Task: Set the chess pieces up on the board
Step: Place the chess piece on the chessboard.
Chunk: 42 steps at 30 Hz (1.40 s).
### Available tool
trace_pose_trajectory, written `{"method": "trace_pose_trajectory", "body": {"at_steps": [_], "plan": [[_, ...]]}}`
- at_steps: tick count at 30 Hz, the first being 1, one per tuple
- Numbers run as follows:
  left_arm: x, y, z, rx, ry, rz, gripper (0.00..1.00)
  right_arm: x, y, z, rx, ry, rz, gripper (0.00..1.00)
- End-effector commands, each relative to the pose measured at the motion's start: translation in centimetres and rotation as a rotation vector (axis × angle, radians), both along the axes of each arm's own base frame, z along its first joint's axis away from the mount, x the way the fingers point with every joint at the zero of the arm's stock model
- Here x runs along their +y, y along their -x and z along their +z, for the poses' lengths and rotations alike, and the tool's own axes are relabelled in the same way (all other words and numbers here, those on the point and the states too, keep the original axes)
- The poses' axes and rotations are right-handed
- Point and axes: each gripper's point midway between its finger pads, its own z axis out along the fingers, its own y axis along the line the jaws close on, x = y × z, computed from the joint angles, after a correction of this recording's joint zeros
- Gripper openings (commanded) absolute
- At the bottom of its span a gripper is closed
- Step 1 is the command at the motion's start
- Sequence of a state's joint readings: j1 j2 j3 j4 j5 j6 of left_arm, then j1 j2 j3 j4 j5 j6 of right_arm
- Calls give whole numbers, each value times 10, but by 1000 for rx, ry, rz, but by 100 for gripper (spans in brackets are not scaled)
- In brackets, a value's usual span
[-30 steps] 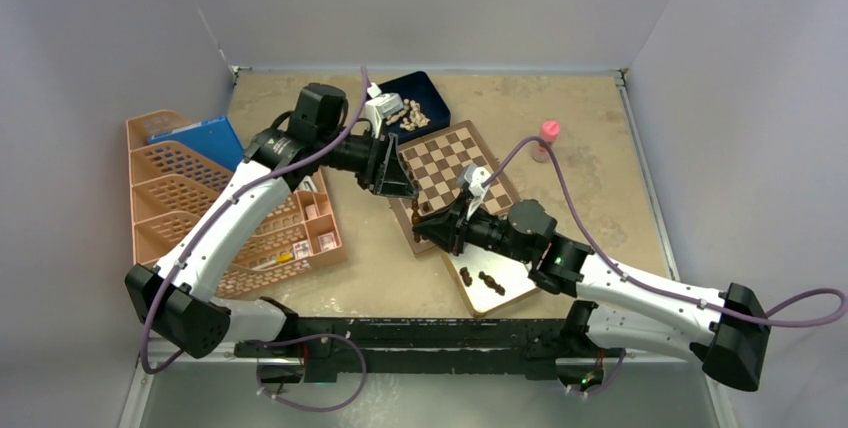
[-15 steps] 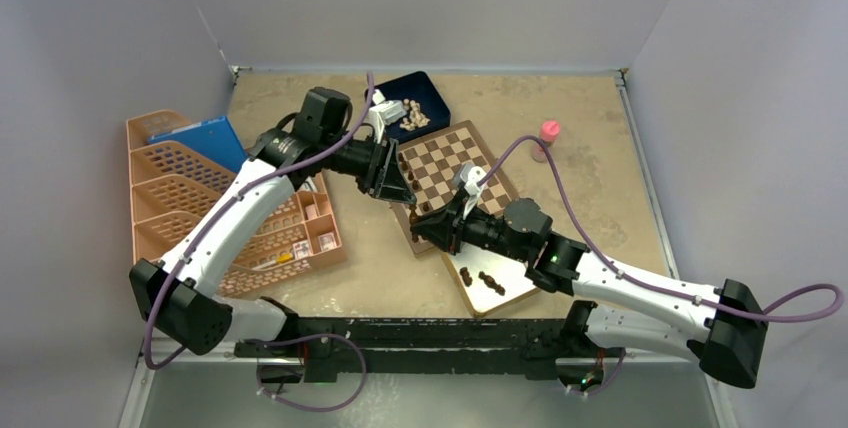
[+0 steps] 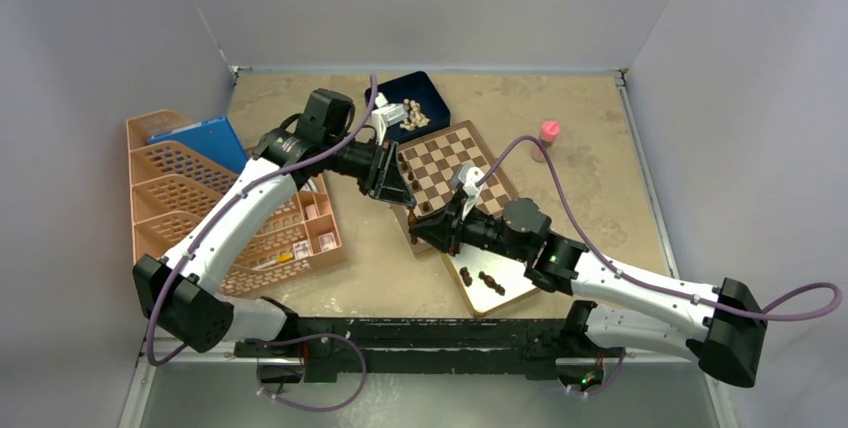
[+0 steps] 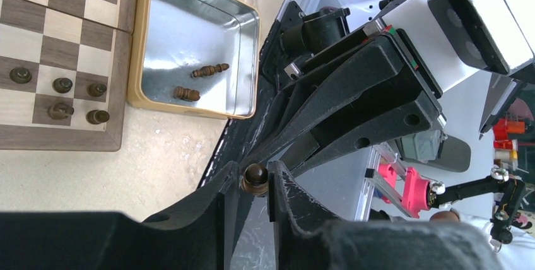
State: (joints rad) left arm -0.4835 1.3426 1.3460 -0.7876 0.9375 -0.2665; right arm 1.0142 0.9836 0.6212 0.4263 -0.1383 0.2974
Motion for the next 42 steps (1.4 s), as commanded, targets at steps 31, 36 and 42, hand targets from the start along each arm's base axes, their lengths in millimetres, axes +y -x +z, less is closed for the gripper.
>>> {"method": "trace_pose_trajectory", "body": {"at_steps": [31,36,42], "plan": [[51,-183,-63,-629,-276,673,0,-55,5,27,82,-158,-183,2],[44,-206,-99,-539,-327,697,0,-57,9,29,80,-147,-167,2],[39,-217,-125,-495,-325,732,0,-64,11,36,57,-145,-175,2]]}}
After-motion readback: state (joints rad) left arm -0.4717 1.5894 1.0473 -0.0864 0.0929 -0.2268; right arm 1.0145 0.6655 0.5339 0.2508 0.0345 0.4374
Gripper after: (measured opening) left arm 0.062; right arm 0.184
